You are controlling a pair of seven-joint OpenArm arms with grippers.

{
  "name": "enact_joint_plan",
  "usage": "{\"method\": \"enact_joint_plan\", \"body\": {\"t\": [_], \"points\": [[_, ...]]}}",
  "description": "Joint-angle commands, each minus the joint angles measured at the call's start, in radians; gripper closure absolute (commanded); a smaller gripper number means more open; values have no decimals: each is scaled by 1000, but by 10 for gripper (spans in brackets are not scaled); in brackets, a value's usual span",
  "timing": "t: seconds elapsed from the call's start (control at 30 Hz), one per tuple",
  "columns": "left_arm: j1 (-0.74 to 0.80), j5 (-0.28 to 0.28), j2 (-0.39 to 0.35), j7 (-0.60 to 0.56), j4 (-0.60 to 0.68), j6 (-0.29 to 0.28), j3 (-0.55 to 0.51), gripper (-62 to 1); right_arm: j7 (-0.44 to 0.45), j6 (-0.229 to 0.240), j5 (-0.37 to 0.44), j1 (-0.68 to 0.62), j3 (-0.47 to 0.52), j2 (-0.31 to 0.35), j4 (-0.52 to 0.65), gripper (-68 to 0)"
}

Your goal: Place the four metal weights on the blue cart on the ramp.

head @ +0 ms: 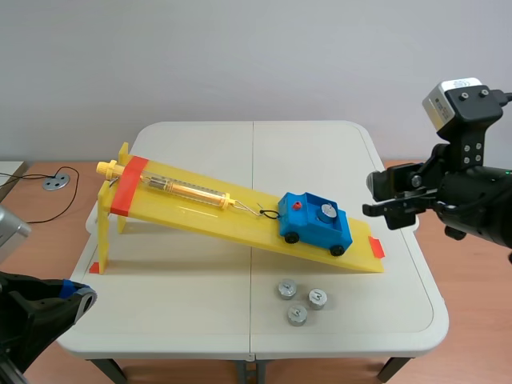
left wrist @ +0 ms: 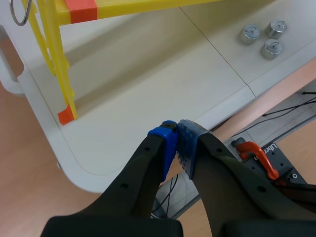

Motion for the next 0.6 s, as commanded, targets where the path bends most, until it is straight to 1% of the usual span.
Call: {"method": "enact_joint_plan", "body": {"t": [0.0,0.17,0.3,0.47,0.57], "points": [[-3,-74,13,-80,73,-25,-19,-31,87,39,71,4,10,82,126,-276],[-3,-74,13,-80,73,-25,-19,-31,59,53,71,-87,10,153,212,-276],[-3,-74,13,-80,73,-25,-19,-31,55,58,71,-159,10,196,258,-276],[-3,-74,13,-80,73,-25,-19,-31,60,97,65,-206,-5,203,257,-276],[-3,-74,13,-80,73,-25,-19,-31,89,102,26,-205,-48,203,225,-276]]}}
